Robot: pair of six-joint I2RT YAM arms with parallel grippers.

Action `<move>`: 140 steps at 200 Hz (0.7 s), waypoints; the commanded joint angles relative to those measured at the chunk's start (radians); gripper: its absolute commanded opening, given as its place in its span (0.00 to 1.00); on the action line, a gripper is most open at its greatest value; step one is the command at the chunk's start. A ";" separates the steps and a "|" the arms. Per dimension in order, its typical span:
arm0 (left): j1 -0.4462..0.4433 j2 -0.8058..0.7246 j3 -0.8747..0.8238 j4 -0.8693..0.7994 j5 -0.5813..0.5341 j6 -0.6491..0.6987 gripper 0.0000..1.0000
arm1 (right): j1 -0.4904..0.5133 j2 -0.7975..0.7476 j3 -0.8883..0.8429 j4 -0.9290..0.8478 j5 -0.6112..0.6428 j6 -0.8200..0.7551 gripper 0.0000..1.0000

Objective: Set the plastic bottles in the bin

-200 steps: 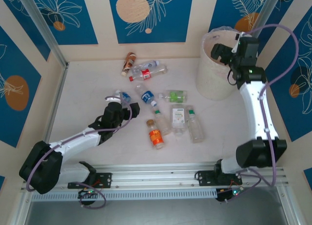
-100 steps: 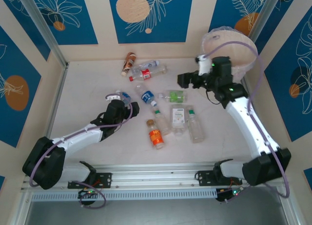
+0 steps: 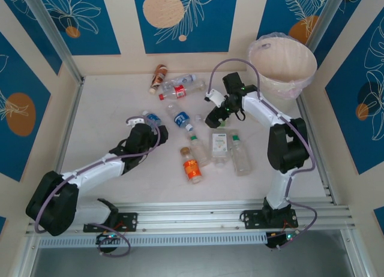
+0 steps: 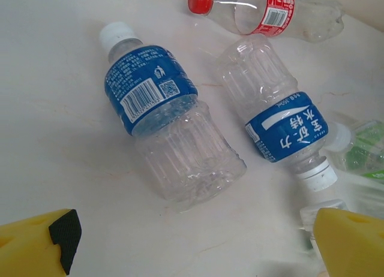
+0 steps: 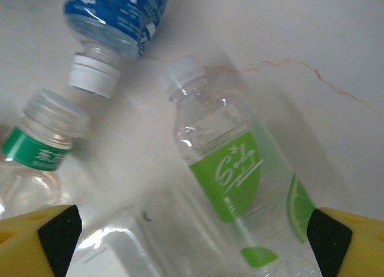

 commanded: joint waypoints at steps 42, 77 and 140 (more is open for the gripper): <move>0.027 -0.054 -0.033 -0.006 -0.033 -0.021 1.00 | 0.020 0.145 0.126 -0.049 0.088 -0.303 0.95; 0.034 -0.078 -0.049 -0.008 -0.041 -0.025 1.00 | 0.037 0.257 0.249 -0.113 0.117 -0.348 0.93; 0.060 -0.122 -0.102 0.016 -0.045 -0.060 1.00 | 0.052 0.359 0.324 -0.140 0.105 -0.395 0.89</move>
